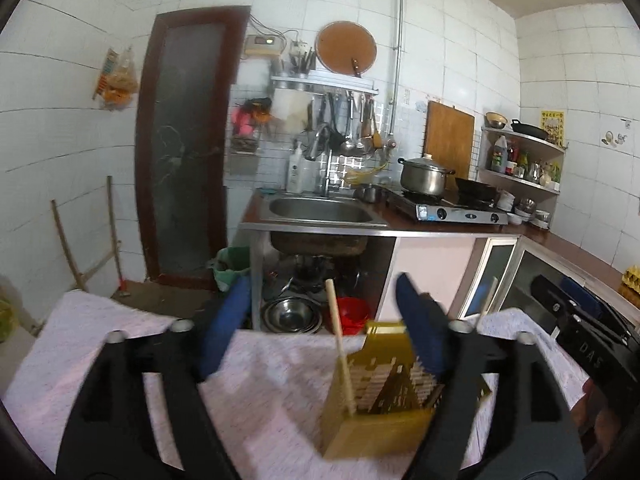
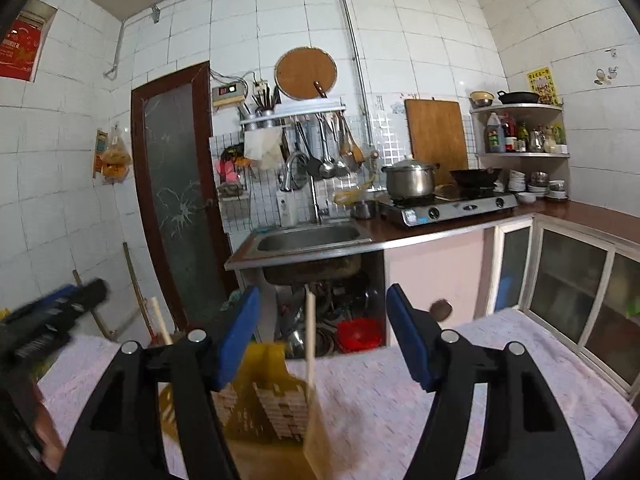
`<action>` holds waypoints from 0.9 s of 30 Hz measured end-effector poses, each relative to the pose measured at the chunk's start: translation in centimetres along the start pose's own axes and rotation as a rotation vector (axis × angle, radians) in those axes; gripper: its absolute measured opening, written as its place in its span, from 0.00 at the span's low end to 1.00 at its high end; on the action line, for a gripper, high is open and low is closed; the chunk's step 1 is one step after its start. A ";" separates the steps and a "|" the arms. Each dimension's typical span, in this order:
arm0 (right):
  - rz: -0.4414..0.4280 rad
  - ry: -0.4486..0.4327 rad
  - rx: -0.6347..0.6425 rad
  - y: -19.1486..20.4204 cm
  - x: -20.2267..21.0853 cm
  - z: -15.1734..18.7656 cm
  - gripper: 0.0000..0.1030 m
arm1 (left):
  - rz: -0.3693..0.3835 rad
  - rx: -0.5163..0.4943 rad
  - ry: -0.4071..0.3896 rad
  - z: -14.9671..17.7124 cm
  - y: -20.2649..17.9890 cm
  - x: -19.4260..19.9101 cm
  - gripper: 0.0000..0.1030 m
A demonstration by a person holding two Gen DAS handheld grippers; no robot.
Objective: Organize utensils
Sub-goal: 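Lower the chopsticks into the holder and open both tools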
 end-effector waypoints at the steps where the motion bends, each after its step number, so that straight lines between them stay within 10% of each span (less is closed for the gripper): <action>1: 0.005 0.014 -0.008 -0.3 1.1 0.2 0.64 | -0.008 0.001 -0.005 0.2 0.6 1.5 0.80; 10: 0.012 0.124 0.023 0.6 9.2 4.5 0.76 | -0.094 -0.002 0.049 4.8 4.4 10.0 0.95; 27: 0.061 0.340 0.015 0.9 10.8 16.5 0.77 | -0.162 -0.015 0.275 16.8 6.8 10.2 0.95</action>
Point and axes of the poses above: each gripper's, at about its wrist camera, not at the fingertips, and x roughly against the way its jaws point, y to its left, z to its underside, the point moved 2 cm from there along -x, roughly the way its jaws point, and after that the axes turned 4 degrees about -z, right-handed, at the moved point
